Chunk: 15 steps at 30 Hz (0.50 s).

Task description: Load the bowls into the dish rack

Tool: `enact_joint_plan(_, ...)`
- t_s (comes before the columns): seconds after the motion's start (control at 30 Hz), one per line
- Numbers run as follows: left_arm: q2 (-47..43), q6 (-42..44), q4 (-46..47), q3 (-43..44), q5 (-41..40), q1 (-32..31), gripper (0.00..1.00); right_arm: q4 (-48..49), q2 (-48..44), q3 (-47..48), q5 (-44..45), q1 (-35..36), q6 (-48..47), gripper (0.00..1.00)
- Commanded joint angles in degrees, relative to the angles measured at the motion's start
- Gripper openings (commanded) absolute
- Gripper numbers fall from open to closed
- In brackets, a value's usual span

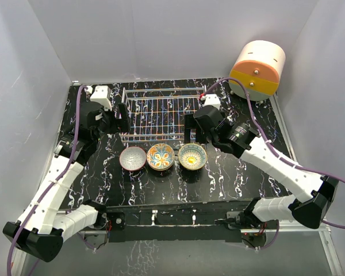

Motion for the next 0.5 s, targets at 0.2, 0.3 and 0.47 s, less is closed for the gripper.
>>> enact_joint_plan(0.2, -1.6, 0.68, -0.81, 0.2, -1.34, -0.28, 0.97, 3.58, -3.63, 1.62, -7.0, 0.23, -11.74, 0.98)
enact_joint_plan(0.3, -1.73, 1.03, -1.0, 0.21, -1.89, -0.28, 0.97, 5.61, -6.59, -0.36, -10.43, 0.19, -13.91, 0.98)
enact_joint_plan(0.47, -1.81, 1.11, -0.54, -0.85, -2.44, -0.28, 0.97, 8.21, -11.06, -4.74, -13.13, 0.24, -14.12, 0.98)
